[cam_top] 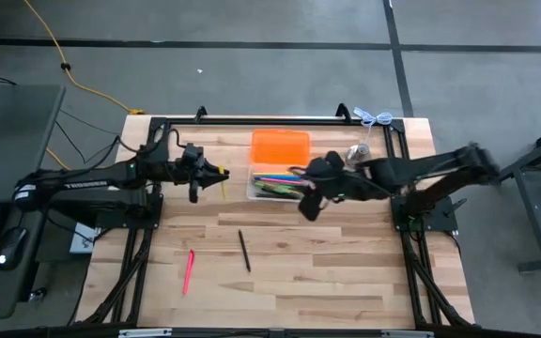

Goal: Pick & place school supplies into a supply box
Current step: Put the yellow pen into the orange supply box

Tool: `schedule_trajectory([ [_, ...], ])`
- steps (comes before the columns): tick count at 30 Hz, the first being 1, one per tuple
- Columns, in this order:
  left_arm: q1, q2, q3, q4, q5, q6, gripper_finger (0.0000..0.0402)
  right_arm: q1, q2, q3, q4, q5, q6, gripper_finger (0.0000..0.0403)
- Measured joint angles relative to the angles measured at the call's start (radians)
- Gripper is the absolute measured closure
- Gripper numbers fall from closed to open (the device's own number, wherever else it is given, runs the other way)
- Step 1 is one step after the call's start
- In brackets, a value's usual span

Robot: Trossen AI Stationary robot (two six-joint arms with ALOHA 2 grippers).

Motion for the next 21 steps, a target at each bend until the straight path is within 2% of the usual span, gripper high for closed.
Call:
schedule_trajectory([
  [4, 0.0, 0.086, 0.045, 0.002, -0.003, 0.004, 0.0326, 0.01, -0.156, -0.207, 0.152, 0.008, 0.04, 0.0263],
  [9, 0.0, 0.242, 0.176, -0.058, -0.005, 0.068, 0.0326, 0.01, -0.319, -0.41, 0.328, 0.008, 0.041, 0.0263],
  [21, 0.0, 0.626, 0.538, -0.285, -0.007, 0.197, 0.0326, 0.01, -0.638, -0.75, 0.511, 0.008, 0.038, 0.0263],
])
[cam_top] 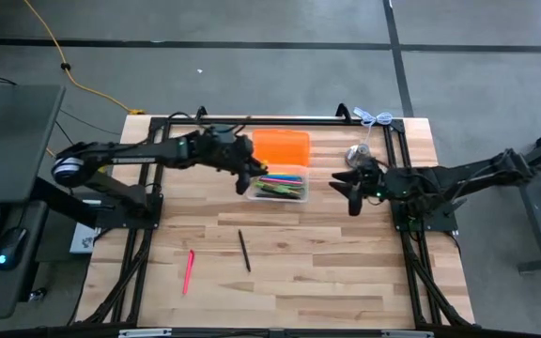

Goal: Pick & place school supplies into a supply box
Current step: Put the yellow pen into the orange supply box

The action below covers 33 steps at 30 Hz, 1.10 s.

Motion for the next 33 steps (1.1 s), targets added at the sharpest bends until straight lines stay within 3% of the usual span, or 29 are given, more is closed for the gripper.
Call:
schedule_trajectory([
  [9, 0.0, 0.191, 0.227, -0.171, -0.031, 0.089, 0.0326, 0.0, -0.171, -0.18, 0.142, -0.002, -0.023, 0.0263],
  [17, 0.0, 0.331, 0.387, -0.339, -0.05, 0.17, 0.0325, -0.003, -0.251, -0.253, 0.167, -0.006, -0.041, 0.0263],
  [25, 0.0, 0.442, 0.478, -0.465, -0.052, 0.229, 0.0325, -0.003, -0.327, -0.309, 0.192, 0.005, -0.053, 0.0263],
  [33, 0.0, 0.527, 0.531, -0.505, -0.079, 0.286, 0.0325, -0.003, -0.416, -0.474, 0.426, 0.009, -0.046, 0.0263],
])
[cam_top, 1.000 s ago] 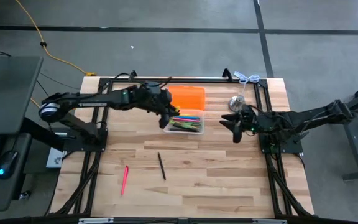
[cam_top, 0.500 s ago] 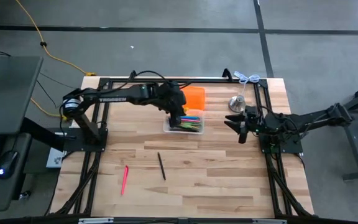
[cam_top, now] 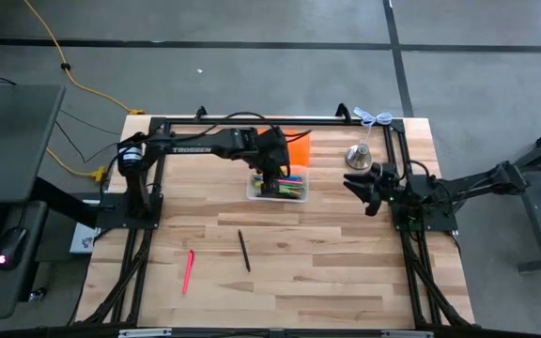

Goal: Pick & place school supplies into a supply box
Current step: Put the yellow pen into the orange supply box

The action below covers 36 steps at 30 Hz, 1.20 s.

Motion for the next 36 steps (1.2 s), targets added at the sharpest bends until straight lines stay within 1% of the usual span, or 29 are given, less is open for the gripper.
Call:
schedule_trajectory([
  [4, 0.0, 0.048, 0.043, -0.047, -0.015, 0.03, 0.0325, 0.0, -0.011, -0.06, 0.087, 0.0, 0.007, 0.0263],
  [7, 0.0, 0.076, 0.075, -0.051, -0.017, 0.063, 0.0325, 0.0, -0.01, -0.084, 0.134, 0.0, 0.01, 0.0263],
  [18, 0.0, 0.185, 0.202, -0.175, -0.041, 0.116, 0.0325, 0.0, -0.01, -0.085, 0.132, 0.0, -0.012, 0.0263],
  [23, 0.0, 0.187, 0.208, -0.171, -0.041, 0.12, 0.0325, 0.0, -0.01, -0.085, 0.132, 0.0, -0.049, 0.0263],
  [31, 0.0, 0.187, 0.208, -0.189, -0.064, 0.123, 0.0325, 0.0, -0.01, -0.085, 0.132, 0.03, -0.05, 0.0263],
  [36, 0.0, 0.193, 0.208, -0.182, -0.068, 0.141, 0.0325, 0.0, -0.01, -0.085, 0.132, 0.031, -0.05, 0.0263],
])
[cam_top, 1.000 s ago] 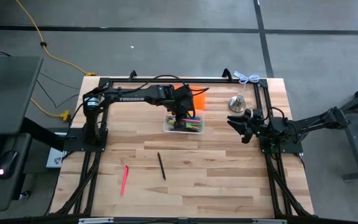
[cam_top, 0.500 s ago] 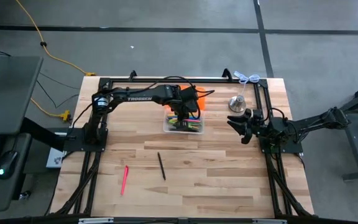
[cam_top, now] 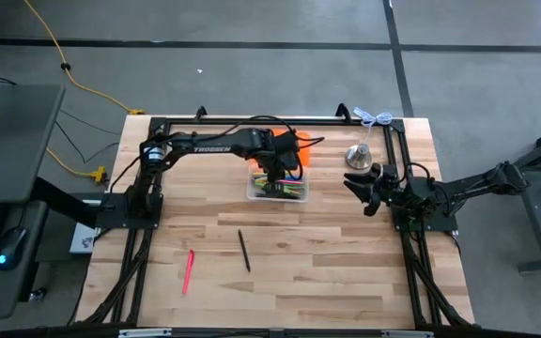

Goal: Pick & place school supplies into a supply box
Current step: Put the yellow pen into the orange supply box

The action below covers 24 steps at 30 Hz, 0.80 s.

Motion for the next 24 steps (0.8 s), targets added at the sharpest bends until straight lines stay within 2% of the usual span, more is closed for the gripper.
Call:
schedule_trajectory([
  [24, 0.006, 0.097, -0.002, 0.034, -0.008, 0.022, 0.0325, 0.0, 0.002, 0.0, -0.001, 0.007, 0.0, 0.0263],
])
